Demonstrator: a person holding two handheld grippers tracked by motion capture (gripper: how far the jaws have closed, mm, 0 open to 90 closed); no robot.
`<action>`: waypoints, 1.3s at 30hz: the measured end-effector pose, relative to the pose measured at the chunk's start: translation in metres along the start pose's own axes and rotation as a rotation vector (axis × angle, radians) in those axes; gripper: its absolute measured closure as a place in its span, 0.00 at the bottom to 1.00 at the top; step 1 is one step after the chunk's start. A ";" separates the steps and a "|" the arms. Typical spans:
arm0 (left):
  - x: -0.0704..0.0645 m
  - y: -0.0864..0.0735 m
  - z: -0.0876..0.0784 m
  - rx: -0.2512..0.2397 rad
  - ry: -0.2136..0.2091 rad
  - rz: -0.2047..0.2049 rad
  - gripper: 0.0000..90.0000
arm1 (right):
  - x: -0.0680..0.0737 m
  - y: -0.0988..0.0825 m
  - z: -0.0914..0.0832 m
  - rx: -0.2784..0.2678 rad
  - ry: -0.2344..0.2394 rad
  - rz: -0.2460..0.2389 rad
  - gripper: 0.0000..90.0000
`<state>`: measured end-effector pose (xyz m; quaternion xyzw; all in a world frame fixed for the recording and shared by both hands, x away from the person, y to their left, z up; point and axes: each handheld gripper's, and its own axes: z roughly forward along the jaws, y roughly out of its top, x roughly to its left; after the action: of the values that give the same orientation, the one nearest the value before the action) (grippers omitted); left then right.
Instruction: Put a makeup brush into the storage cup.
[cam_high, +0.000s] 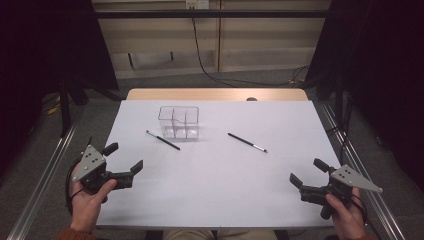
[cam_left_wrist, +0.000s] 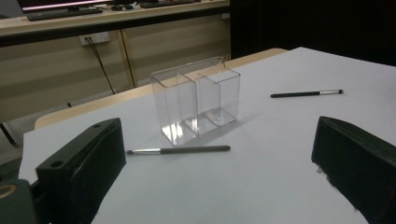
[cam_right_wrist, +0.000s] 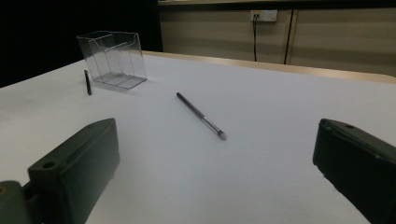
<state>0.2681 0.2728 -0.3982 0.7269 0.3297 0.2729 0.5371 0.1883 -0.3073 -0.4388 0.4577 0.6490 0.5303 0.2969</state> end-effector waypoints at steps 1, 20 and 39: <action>0.003 0.003 0.002 0.007 -0.004 0.012 0.03 | 0.000 0.000 0.000 0.000 0.000 -0.002 0.00; 0.032 0.015 0.024 0.072 -0.021 -0.005 0.03 | 0.001 -0.001 0.003 -0.014 -0.013 0.022 0.00; 0.067 0.017 0.055 0.182 -0.069 0.009 0.04 | -0.001 -0.002 0.001 -0.009 -0.021 0.019 0.00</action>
<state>0.3556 0.2882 -0.3944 0.7830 0.3312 0.2189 0.4789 0.1894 -0.3078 -0.4414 0.4679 0.6390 0.5313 0.3008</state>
